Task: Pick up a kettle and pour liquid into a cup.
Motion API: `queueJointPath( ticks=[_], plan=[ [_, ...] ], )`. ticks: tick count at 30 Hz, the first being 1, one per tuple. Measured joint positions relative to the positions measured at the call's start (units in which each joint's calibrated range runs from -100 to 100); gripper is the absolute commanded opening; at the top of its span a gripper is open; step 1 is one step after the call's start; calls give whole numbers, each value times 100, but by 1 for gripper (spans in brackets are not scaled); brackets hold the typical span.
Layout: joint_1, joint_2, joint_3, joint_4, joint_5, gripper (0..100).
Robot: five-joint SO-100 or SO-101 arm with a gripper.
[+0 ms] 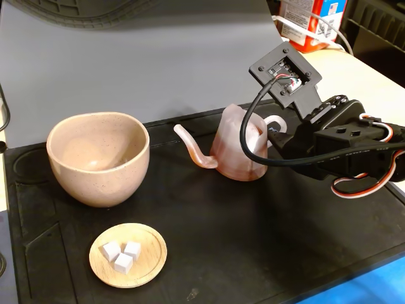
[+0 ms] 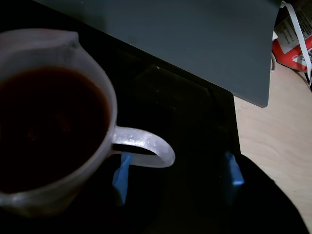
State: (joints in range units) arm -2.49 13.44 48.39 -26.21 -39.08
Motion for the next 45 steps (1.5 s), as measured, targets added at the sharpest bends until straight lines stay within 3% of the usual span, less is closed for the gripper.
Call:
queueJointPath(
  ticks=[14,19,20,22,23,39,45],
  plan=[
    [212,659,-798,-18,0,24],
    [212,685,-837,-18,299,23],
    [204,685,-837,-18,309,20],
    [204,685,-837,-18,309,2],
    [204,685,-837,-35,309,1],
    [197,437,-837,-18,314,1],
    [91,-676,-828,1015,120,1]
  ],
)
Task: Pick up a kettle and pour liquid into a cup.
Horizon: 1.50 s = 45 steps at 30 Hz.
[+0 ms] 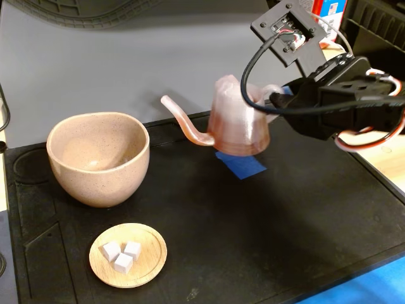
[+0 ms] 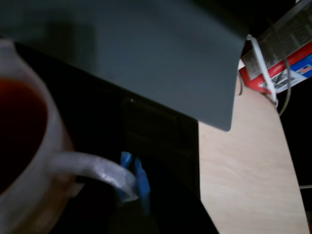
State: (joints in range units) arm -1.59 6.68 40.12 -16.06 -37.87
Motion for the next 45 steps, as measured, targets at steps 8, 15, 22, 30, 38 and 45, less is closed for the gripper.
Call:
queueJointPath(
  ticks=[8,15,22,30,38,45],
  plan=[
    [-348,-325,0,245,0,1],
    [-454,-325,-798,1024,0,1],
    [-454,-325,-818,1024,5,1],
    [-529,-77,-1441,1033,367,1],
    [-597,325,-2210,1033,1315,1],
    [-597,1010,-3106,1042,1655,1]
  ],
)
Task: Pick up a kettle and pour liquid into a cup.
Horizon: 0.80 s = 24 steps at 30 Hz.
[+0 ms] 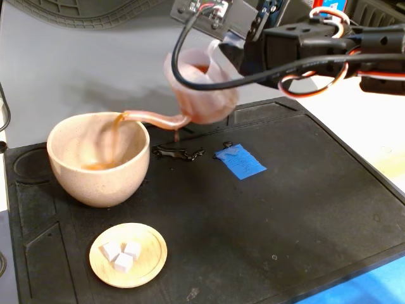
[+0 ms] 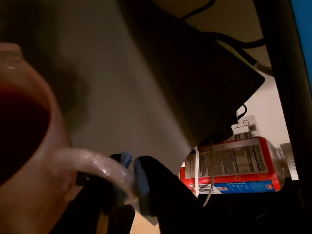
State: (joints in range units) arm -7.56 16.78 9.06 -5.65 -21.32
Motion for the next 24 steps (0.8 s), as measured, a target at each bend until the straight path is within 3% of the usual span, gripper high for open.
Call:
queueJointPath(
  ticks=[5,23,24],
  plan=[
    [8,-9,-58,0,403,1],
    [0,-9,-58,0,403,1],
    [0,-9,-58,0,189,1]
  ],
)
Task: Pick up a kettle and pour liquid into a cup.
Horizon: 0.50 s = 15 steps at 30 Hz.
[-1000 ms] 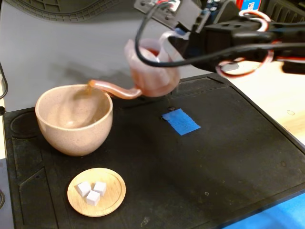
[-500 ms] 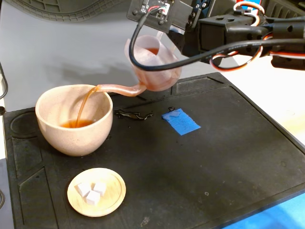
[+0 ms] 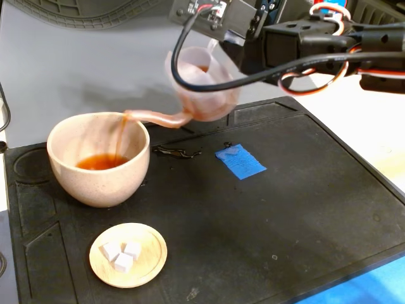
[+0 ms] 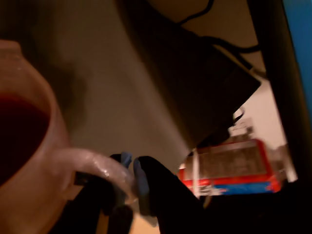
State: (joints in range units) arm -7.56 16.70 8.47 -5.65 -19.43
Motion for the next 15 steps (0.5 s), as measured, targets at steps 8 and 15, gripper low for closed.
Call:
queueJointPath(
  ticks=[8,15],
  plan=[
    [325,0,0,0,-917,1],
    [695,9,662,0,-1388,1]
  ],
)
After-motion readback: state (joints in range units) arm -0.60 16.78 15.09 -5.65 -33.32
